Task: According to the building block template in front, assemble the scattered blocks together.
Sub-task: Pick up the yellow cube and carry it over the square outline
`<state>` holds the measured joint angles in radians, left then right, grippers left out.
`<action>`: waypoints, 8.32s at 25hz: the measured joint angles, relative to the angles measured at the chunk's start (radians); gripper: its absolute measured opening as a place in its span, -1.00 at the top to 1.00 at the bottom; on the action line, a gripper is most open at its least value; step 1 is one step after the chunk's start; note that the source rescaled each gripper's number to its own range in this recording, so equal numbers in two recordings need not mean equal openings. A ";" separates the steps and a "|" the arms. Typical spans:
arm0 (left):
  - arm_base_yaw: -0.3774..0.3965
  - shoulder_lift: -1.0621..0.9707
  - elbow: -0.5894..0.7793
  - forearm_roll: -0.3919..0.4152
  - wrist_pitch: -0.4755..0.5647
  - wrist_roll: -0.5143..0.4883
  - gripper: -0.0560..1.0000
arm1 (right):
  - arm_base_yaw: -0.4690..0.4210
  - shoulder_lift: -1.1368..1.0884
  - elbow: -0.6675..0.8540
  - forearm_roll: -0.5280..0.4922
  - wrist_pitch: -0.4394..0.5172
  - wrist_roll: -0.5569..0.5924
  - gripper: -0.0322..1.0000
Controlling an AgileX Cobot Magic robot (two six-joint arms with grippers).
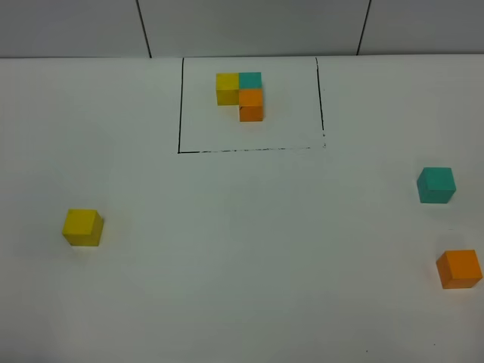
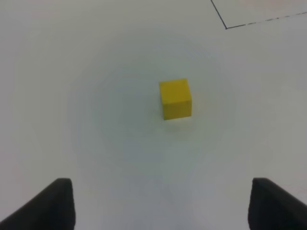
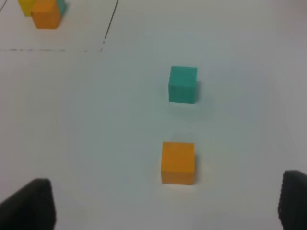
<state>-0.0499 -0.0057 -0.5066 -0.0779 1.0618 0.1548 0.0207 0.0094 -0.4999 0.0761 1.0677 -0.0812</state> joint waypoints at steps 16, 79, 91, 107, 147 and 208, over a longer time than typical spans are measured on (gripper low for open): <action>0.000 0.000 0.000 0.000 0.000 0.000 -0.46 | 0.000 0.000 0.000 0.000 0.000 0.000 -0.75; -0.053 1.565 -0.385 -0.006 -0.359 -0.215 -0.95 | 0.000 0.000 0.000 0.000 0.000 0.005 -0.48; -0.088 1.699 -0.395 0.010 -0.424 -0.264 -0.94 | 0.000 0.000 0.000 0.000 0.000 0.005 -0.48; -0.094 1.791 -0.419 -0.003 -0.462 -0.265 -0.88 | 0.000 0.000 0.000 0.000 0.000 0.005 -0.48; -0.434 2.084 -1.070 0.120 0.015 0.398 0.89 | 0.000 0.000 0.000 0.000 0.000 0.005 -0.48; -0.581 2.442 -1.517 0.050 0.039 0.734 0.89 | 0.000 0.000 0.000 0.000 0.001 0.005 -0.48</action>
<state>-0.6306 2.4361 -2.0235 -0.0276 1.1005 0.8890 0.0207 0.0094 -0.4999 0.0761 1.0689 -0.0766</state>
